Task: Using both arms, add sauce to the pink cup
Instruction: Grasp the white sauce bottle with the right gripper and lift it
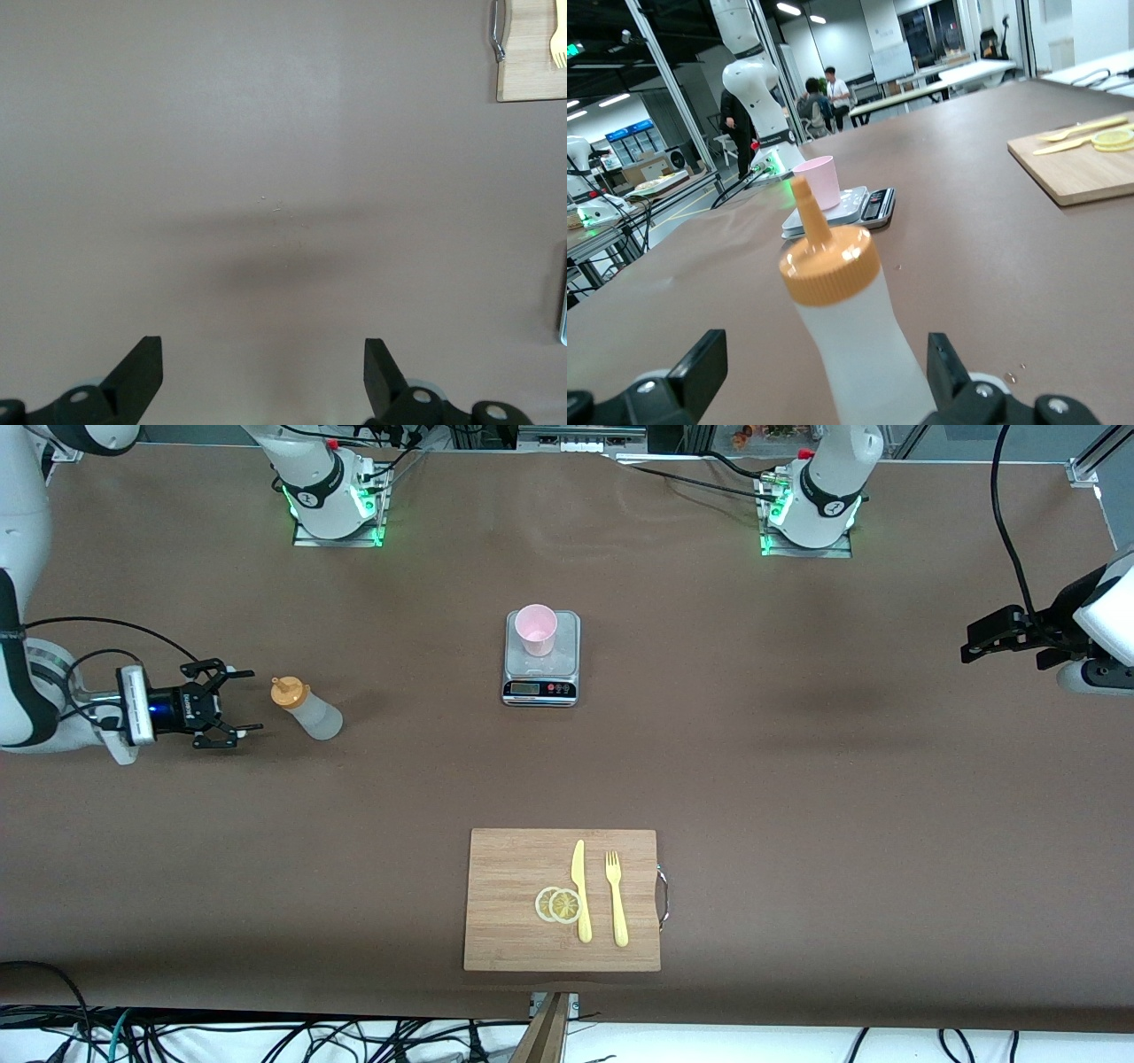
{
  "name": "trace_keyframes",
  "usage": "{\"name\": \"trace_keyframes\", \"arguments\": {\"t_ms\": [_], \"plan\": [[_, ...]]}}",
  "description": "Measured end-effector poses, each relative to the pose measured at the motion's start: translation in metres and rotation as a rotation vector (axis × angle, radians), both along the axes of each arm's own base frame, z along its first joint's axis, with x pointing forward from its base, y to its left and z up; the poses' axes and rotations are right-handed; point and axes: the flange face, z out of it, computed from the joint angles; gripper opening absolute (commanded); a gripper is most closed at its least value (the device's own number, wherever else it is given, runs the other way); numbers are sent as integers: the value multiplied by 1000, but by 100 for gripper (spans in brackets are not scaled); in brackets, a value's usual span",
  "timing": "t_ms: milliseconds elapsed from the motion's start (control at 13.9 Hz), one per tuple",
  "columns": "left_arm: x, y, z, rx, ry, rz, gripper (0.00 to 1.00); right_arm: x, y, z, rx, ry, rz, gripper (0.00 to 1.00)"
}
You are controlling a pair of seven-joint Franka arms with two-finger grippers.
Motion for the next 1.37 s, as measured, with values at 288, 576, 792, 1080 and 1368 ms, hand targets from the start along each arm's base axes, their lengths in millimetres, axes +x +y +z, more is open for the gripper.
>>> {"name": "trace_keyframes", "arguments": {"t_ms": [288,576,792,1080,1368], "plan": [[1,0,-1,-1,2,-12,100,-12,12,-44,82,-20,17,100],[2,-1,-3,-1,4,-16,100,-11,29,-55,133,-29,18,100],[3,-4,-3,-1,4,-20,100,-9,50,-65,172,-25,36,100],[4,-3,-4,-1,4,-19,100,-3,69,-66,179,-29,65,100],[4,-4,-4,-1,4,-19,100,4,85,-66,159,-43,89,83]]}}
